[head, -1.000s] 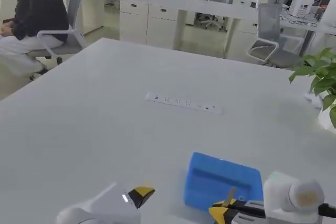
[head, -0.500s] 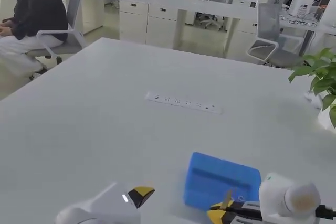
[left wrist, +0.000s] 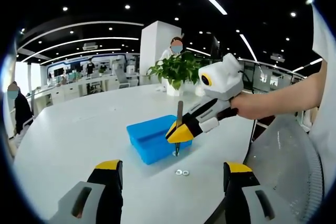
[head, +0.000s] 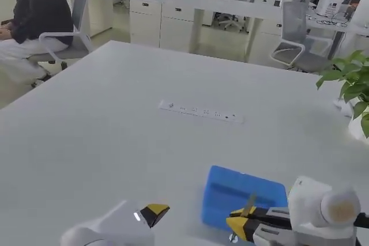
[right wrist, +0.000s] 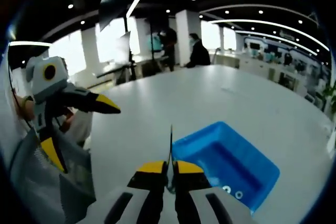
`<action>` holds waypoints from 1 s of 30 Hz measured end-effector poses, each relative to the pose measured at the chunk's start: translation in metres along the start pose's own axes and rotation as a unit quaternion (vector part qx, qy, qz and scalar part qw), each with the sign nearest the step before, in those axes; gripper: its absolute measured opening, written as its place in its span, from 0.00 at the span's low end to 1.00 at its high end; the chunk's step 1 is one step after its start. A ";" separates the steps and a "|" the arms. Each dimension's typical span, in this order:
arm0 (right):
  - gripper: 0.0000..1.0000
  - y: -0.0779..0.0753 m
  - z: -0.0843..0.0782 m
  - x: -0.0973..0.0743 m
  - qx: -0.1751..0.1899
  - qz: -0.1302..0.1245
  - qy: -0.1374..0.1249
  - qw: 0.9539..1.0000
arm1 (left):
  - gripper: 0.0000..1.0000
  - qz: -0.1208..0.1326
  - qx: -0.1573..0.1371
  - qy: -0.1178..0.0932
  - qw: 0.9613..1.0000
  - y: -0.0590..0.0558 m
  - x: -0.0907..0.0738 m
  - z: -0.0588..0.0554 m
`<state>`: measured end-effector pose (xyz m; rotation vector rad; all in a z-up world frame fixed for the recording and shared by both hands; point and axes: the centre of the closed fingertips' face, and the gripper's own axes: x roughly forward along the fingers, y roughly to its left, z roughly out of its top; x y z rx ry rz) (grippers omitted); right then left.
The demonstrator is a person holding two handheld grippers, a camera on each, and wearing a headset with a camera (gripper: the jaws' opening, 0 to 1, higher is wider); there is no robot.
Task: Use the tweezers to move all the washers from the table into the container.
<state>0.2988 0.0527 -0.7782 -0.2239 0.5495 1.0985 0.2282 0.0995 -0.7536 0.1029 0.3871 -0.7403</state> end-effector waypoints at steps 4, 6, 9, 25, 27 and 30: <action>0.03 -0.001 0.018 -0.006 0.003 0.005 -0.020 1.000 | 0.80 0.000 -0.001 -0.001 1.000 0.000 0.000 0.000; 0.03 -0.005 0.029 -0.008 -0.003 0.000 -0.031 1.000 | 0.80 0.001 -0.002 -0.001 1.000 0.000 0.000 0.000; 0.03 -0.014 0.034 -0.008 -0.001 -0.008 -0.035 0.999 | 0.80 0.001 -0.004 -0.003 1.000 0.000 0.000 0.001; 0.03 -0.084 0.022 0.003 0.082 -0.064 -0.025 0.994 | 0.80 0.007 -0.005 -0.009 1.000 0.003 -0.001 0.003; 0.03 -0.087 0.020 0.006 0.091 -0.065 -0.021 0.993 | 0.80 0.007 -0.006 -0.011 1.000 0.003 -0.001 0.003; 0.03 -0.089 0.015 0.010 0.095 -0.065 -0.013 0.993 | 0.80 0.007 -0.006 -0.009 1.000 0.003 -0.001 0.003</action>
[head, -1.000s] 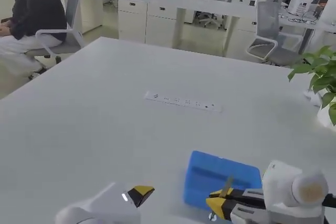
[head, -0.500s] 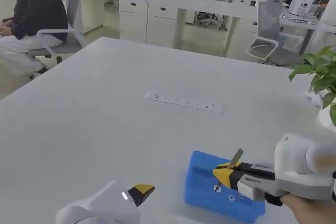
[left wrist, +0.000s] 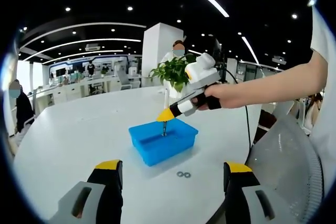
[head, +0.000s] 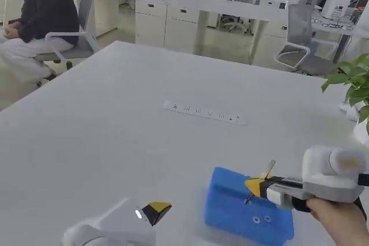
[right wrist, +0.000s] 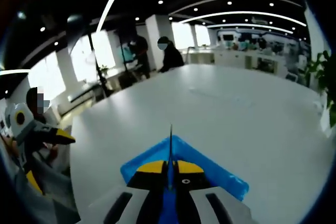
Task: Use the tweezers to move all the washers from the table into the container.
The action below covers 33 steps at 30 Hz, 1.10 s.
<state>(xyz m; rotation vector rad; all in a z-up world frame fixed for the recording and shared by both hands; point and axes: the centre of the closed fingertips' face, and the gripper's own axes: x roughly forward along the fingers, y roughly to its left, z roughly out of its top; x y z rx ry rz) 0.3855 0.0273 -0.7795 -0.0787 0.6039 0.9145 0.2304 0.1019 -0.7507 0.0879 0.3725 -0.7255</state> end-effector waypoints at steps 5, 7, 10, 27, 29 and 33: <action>0.04 -0.007 -0.007 0.007 0.011 -0.004 0.010 1.000 | 0.80 -0.001 0.002 0.003 1.000 0.000 0.000 -0.001; 0.04 -0.012 -0.013 0.012 0.019 -0.005 0.018 1.000 | 0.80 -0.001 0.002 0.003 1.000 0.000 0.000 -0.001; 0.03 -0.014 -0.019 0.021 0.032 -0.008 0.031 0.999 | 0.79 -0.003 0.003 0.005 1.000 -0.001 0.001 -0.002; 0.04 -0.010 -0.029 0.020 0.010 -0.003 0.046 0.999 | 0.79 -0.004 0.005 0.010 1.000 -0.001 0.001 -0.003; 0.04 -0.005 -0.025 0.016 0.007 -0.001 0.038 0.999 | 0.79 -0.004 0.003 0.009 1.000 -0.001 0.000 -0.003; 0.04 -0.001 -0.018 0.010 0.007 0.003 0.021 1.000 | 0.79 -0.004 0.002 0.008 1.000 -0.001 0.000 -0.003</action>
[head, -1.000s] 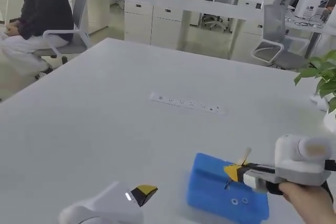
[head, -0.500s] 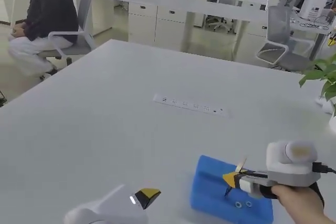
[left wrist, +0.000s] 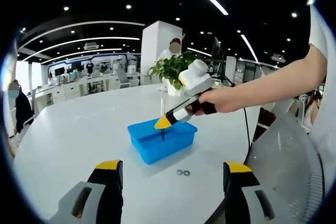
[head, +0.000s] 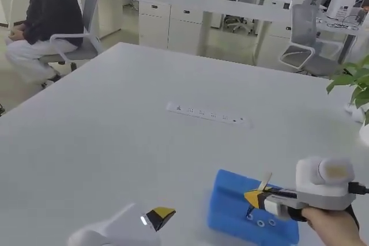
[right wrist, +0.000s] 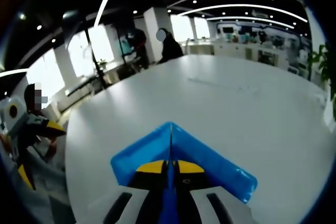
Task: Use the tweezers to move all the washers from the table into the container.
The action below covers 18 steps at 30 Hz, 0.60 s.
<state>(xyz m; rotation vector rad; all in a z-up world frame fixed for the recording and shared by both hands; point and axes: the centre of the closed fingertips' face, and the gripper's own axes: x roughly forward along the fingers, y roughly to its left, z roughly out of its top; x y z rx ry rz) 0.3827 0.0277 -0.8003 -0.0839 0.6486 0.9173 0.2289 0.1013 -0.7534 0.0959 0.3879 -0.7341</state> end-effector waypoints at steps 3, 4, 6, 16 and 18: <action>0.04 0.007 0.008 -0.008 -0.001 0.005 -0.016 1.000 | 0.79 -0.001 0.002 0.001 1.000 -0.001 0.000 0.000; 0.04 0.009 0.010 -0.011 -0.001 0.006 -0.022 1.000 | 0.79 -0.001 0.002 0.001 1.000 -0.001 0.000 0.000; 0.04 0.014 0.014 -0.016 -0.001 0.010 -0.030 1.000 | 0.79 -0.001 0.001 0.000 1.000 -0.001 0.000 0.000; 0.04 0.043 0.021 -0.035 -0.019 0.033 -0.053 0.998 | 0.79 -0.003 0.001 0.001 1.000 -0.002 0.001 0.000; 0.04 0.053 0.019 -0.036 -0.026 0.044 -0.050 0.997 | 0.79 -0.004 0.001 0.001 1.000 -0.002 0.001 0.000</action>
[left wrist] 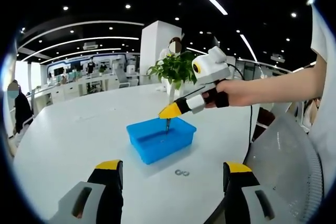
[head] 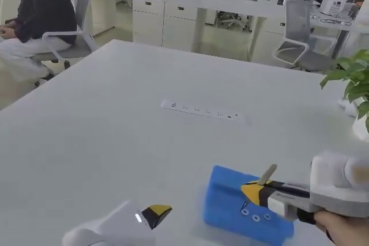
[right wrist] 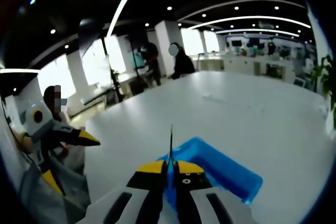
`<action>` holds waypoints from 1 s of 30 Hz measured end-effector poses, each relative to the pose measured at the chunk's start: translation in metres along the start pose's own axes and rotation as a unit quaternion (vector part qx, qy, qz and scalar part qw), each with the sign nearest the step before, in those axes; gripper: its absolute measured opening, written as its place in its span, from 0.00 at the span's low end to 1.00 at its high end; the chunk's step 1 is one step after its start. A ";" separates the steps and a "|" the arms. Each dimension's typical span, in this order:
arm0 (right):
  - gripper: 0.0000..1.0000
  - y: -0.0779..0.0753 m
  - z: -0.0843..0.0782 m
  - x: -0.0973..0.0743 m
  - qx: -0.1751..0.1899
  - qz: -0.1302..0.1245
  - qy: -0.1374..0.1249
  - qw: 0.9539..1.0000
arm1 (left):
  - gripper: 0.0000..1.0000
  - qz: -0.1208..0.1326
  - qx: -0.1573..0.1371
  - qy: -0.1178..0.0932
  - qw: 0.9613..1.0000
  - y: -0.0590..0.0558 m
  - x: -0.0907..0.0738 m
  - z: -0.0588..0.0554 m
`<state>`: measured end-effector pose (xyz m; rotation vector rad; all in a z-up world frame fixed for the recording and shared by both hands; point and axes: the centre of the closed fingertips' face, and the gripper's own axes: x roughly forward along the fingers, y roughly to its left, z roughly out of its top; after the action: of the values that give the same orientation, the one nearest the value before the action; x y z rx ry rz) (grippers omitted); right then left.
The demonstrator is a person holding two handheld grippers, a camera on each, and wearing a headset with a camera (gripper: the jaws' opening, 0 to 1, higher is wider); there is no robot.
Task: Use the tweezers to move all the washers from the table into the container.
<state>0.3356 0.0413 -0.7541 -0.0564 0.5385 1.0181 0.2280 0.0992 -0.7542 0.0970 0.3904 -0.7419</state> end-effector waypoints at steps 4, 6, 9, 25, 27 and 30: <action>0.04 0.018 -0.006 0.000 -0.016 0.017 0.010 1.000 | 0.79 -0.002 0.002 0.002 1.000 -0.001 0.001 -0.001; 0.04 0.028 -0.009 0.000 -0.010 0.034 0.009 0.999 | 0.79 -0.004 0.003 0.002 1.000 -0.001 0.001 -0.001; 0.04 0.039 -0.020 0.003 -0.011 0.045 0.020 0.999 | 0.79 -0.004 0.002 0.001 1.000 -0.001 0.001 -0.001; 0.04 0.044 -0.075 0.011 0.015 0.063 0.084 0.994 | 0.78 -0.004 0.003 0.000 1.000 -0.001 0.001 -0.001; 0.04 0.044 -0.076 0.012 0.020 0.064 0.085 0.994 | 0.78 -0.003 0.002 0.000 1.000 -0.001 0.001 0.000; 0.05 0.044 -0.077 0.013 0.019 0.065 0.089 0.994 | 0.78 -0.003 0.003 0.000 1.000 -0.001 0.001 -0.001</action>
<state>0.2741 0.0526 -0.8185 -0.0805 0.7317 1.1360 0.2277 0.0981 -0.7550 0.1010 0.3896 -0.7495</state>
